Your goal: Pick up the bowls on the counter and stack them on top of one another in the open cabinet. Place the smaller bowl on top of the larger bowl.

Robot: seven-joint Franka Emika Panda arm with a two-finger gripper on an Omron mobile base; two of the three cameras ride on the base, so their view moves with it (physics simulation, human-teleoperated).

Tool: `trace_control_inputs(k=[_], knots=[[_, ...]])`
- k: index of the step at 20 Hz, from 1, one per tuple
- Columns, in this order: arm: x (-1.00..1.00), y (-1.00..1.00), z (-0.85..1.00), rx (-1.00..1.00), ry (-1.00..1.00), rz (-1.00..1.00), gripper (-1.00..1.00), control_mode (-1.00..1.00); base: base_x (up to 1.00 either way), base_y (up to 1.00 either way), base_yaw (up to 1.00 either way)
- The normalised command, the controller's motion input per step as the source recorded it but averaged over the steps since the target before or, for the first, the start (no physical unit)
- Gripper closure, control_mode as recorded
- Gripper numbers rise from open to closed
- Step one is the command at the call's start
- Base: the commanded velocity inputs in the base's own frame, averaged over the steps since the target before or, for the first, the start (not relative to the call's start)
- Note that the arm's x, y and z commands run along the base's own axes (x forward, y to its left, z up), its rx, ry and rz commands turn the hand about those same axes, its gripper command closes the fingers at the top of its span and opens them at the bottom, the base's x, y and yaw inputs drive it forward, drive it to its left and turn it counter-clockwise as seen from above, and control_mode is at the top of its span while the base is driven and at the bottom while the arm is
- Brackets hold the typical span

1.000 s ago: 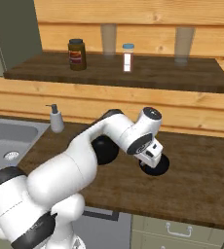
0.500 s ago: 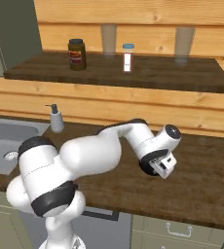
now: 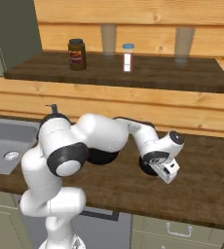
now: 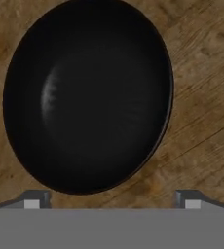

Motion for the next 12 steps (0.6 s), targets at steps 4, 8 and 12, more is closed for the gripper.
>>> trace_control_inputs(k=[4, 8, 12], knots=[[0.20, 0.00, -0.40, 0.00, 0.03, -0.05, -1.00, -1.00, 0.00, 0.00, 0.00], [0.30, -0.04, -0.22, 0.04, 0.02, -0.07, -1.00, -1.00, 0.00, 0.00, 0.00], [0.22, -0.07, -0.19, 0.06, 0.02, -0.07, -1.00, -1.00, 0.00, 0.00, 0.00]])
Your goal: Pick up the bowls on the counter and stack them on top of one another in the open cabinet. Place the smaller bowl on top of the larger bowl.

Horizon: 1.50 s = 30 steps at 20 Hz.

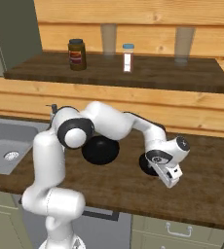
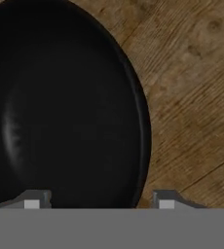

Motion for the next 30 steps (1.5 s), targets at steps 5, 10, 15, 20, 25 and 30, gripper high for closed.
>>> trace_control_inputs(k=[5, 10, 15, 20, 25, 30], knots=[[0.06, 0.06, -0.26, 0.02, 0.04, -0.08, 1.00, -1.00, 0.00, 0.00, 0.00], [0.00, 0.37, -0.19, 0.00, 0.03, -0.11, 1.00, -1.00, 0.00, 0.00, 0.00], [-0.14, 0.63, 0.40, 0.00, -0.02, -0.05, 1.00, -1.00, 0.00, 0.00, 0.00], [-0.49, 0.97, 1.00, -0.03, -0.06, 0.07, 1.00, -1.00, 0.00, 0.00, 0.00], [0.03, 1.00, 0.70, -0.07, 0.00, 0.18, 1.00, -1.00, 0.00, 0.00, 0.00], [0.23, 1.00, 0.42, 0.00, 0.05, 0.14, 1.00, -1.00, 0.00, 0.00, 0.00]])
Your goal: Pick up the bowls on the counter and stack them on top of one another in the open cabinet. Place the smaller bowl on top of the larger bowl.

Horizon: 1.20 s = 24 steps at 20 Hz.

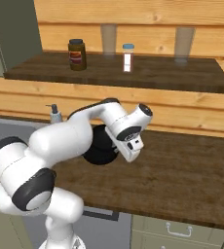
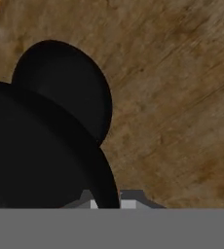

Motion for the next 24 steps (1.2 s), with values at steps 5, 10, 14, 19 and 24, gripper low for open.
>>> trace_control_inputs(k=[5, 10, 14, 19, 24], knots=[[0.10, 0.96, 0.00, 0.00, 0.17, 0.14, 1.00, -1.00, 0.00, 0.00, 0.00], [0.11, 0.31, -0.19, 0.00, 0.09, 0.04, 1.00, -1.00, 0.00, 0.00, 0.00], [0.11, -0.09, -0.25, 0.00, 0.00, 0.00, 1.00, -1.00, 0.00, 0.00, 0.00], [0.13, -0.27, -0.18, 0.00, 0.00, -0.02, 1.00, -1.00, 0.00, 0.00, 0.00], [0.19, -0.14, -0.01, 0.00, -0.01, -0.06, 1.00, -1.00, 0.00, 0.00, 0.00]])
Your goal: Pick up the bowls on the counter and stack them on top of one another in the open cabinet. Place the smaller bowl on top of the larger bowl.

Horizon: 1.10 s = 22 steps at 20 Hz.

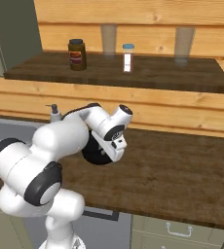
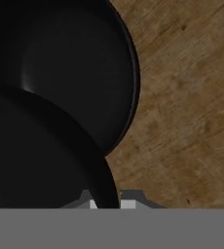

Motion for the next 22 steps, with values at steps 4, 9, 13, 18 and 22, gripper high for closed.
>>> trace_control_inputs(k=[4, 9, 13, 18, 22], knots=[[0.33, 0.00, -0.22, 0.00, 0.00, -0.08, 1.00, -1.00, 0.00, 0.00, 0.00], [0.16, 0.00, -0.57, 0.00, 0.00, -0.06, 1.00, -1.00, 0.00, 0.00, 0.00], [0.04, 0.00, -0.24, 0.00, -0.01, -0.06, 1.00, -1.00, 0.00, 0.00, 0.00], [0.15, 0.00, 0.00, 0.00, -0.05, -0.08, 1.00, -1.00, 0.00, 0.00, 0.00], [0.22, 0.00, 0.00, -0.01, -0.07, -0.10, 1.00, -1.00, 0.00, 0.00, 0.00]])
